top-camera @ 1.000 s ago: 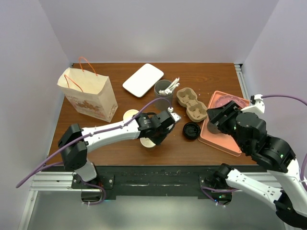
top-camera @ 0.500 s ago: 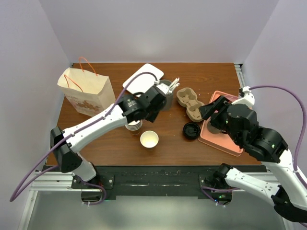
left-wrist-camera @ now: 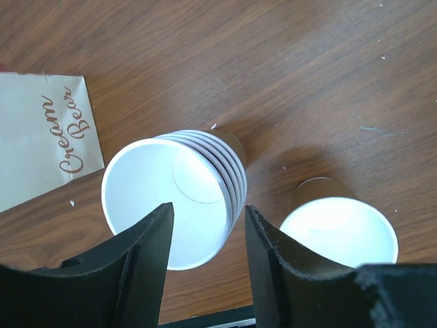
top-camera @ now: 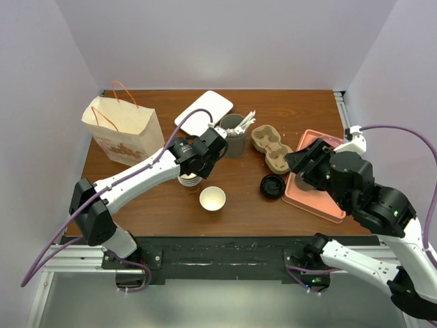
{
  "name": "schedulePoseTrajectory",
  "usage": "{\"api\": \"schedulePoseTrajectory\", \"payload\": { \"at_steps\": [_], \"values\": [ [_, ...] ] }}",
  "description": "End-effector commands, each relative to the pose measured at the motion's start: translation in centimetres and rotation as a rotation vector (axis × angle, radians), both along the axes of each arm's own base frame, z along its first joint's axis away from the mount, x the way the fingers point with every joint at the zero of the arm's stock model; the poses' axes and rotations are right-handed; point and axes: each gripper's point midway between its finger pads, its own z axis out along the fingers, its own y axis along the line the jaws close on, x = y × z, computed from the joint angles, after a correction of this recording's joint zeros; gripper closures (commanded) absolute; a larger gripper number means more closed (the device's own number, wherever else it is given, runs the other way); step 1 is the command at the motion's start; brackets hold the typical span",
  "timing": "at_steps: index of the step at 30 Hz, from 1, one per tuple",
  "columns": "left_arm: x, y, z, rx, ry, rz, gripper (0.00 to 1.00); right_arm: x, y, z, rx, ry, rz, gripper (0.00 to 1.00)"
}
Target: Pack the takeout coffee
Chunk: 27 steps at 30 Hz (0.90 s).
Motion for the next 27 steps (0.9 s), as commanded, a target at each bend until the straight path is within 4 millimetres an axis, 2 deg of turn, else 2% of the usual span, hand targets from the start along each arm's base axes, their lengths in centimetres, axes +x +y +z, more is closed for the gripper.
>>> {"api": "schedulePoseTrajectory", "payload": {
  "at_steps": [1, 5, 11, 12, 16, 23, 27],
  "values": [
    [0.7, -0.3, -0.9, -0.004, -0.009, -0.009, 0.51, -0.5, -0.8, 1.7, 0.026, -0.036, -0.011, 0.32],
    [1.1, -0.8, -2.6, 0.026, 0.005, -0.041, 0.55, -0.4, -0.6, 1.8, 0.027, -0.039, -0.006, 0.32],
    [2.2, -0.5, -3.4, 0.068, 0.005, -0.034, 0.66, -0.4, -0.7, 2.0, 0.012, -0.040, -0.003, 0.32],
    [2.4, -0.2, -3.5, 0.081, -0.001, -0.033, 0.71, -0.4, -0.8, 2.0, 0.011, -0.041, -0.004, 0.32],
    [3.5, 0.8, -3.5, 0.127, -0.039, -0.023, 0.77, -0.4, -0.8, 1.8, 0.006, -0.039, -0.004, 0.32],
    [7.5, 2.5, -3.6, 0.175, -0.108, 0.002, 0.82, -0.5, -0.9, 1.4, 0.006, -0.029, -0.005, 0.32],
    [9.4, 2.6, -3.5, 0.161, -0.118, -0.019, 0.82, -0.5, -1.0, 1.5, -0.003, -0.030, -0.010, 0.32]
  ]
}}
